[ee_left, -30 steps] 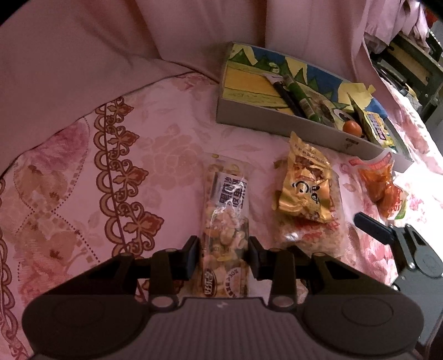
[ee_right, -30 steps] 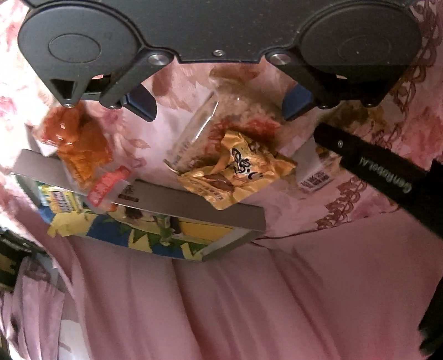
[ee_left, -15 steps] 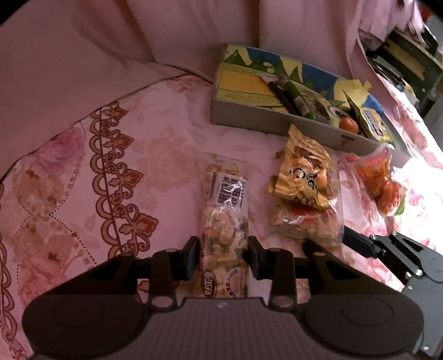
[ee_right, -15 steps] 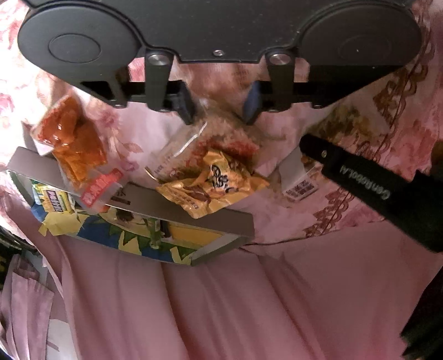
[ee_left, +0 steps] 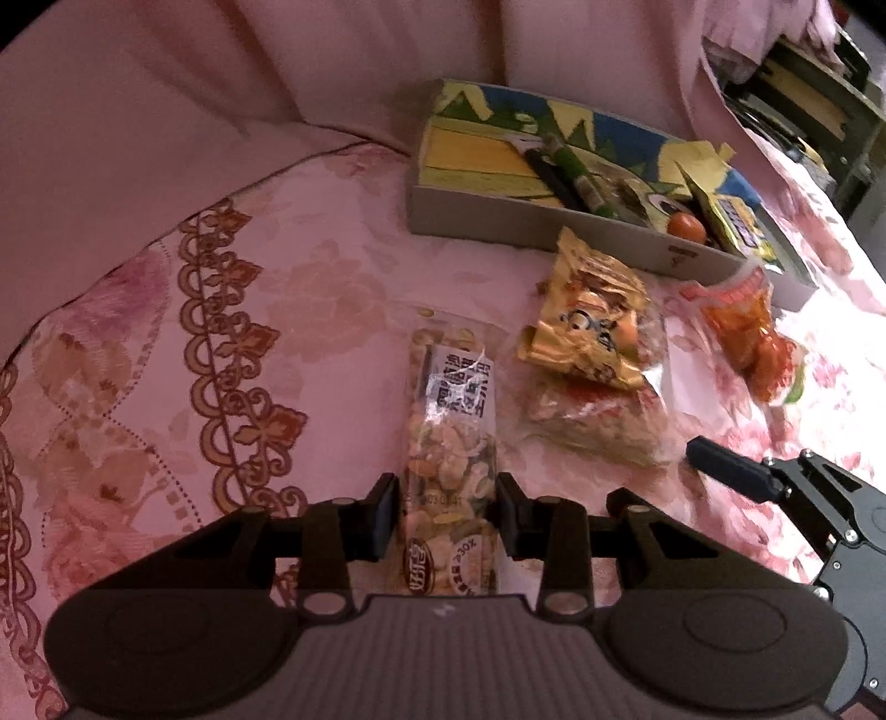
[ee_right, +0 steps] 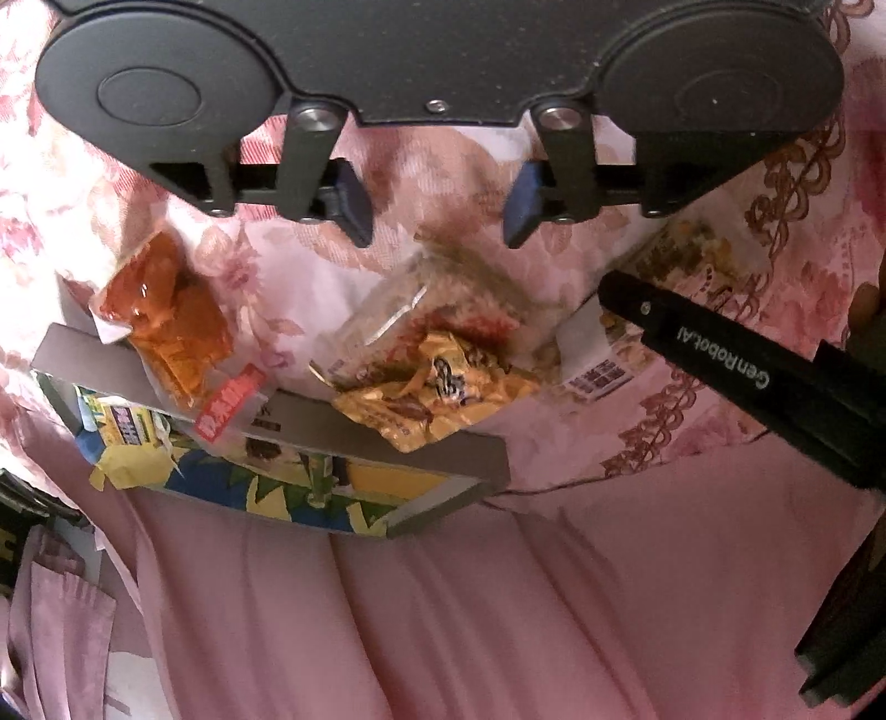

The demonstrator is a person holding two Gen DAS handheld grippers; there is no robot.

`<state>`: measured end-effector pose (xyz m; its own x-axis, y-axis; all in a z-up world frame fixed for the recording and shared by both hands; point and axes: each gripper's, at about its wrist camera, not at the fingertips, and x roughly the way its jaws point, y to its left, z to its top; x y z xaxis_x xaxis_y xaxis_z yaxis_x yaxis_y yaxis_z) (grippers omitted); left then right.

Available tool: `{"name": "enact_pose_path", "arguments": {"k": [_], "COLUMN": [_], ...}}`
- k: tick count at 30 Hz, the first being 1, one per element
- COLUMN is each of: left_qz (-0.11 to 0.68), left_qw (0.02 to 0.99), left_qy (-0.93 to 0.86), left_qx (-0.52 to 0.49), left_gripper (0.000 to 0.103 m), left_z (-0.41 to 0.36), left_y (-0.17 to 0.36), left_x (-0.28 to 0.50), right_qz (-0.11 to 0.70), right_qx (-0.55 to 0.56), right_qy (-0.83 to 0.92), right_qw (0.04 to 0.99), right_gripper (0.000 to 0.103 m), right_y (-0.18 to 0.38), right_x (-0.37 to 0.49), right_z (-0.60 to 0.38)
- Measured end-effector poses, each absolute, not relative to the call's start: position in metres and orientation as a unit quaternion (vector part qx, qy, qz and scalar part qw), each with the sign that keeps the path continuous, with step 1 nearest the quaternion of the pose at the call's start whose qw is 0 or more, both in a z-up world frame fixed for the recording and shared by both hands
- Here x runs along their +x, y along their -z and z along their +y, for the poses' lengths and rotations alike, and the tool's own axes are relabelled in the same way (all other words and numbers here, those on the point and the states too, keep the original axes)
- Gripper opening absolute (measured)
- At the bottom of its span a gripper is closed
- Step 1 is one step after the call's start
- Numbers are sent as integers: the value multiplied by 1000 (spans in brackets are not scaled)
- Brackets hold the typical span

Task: Organize snacks
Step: 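Lower the right gripper onto the clear rice-cracker packet with red print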

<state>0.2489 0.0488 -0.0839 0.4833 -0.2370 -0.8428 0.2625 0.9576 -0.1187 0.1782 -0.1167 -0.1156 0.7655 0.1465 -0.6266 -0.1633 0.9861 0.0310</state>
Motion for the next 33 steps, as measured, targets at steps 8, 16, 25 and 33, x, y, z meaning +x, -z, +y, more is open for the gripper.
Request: {"name": "enact_pose_path", "arguments": {"k": [8, 16, 25, 33], "left_qz": [486, 481, 480, 482], "left_qw": [865, 866, 867, 866], "left_qy": [126, 110, 110, 113], "left_qx": [-26, -76, -75, -71], "left_gripper": [40, 40, 40, 40], "left_z": [65, 85, 85, 82], "left_y": [83, 84, 85, 84], "left_x": [262, 273, 274, 270], "right_qz": [328, 326, 330, 352], "right_qx": [41, 44, 21, -6], "right_qy": [-72, -59, -57, -67], "right_qw": [941, 943, 942, 933], "right_gripper": [84, 92, 68, 44], "right_y": [120, 127, 127, 119], "right_x": [219, 244, 236, 221], "right_z": [-110, -106, -109, -115]}}
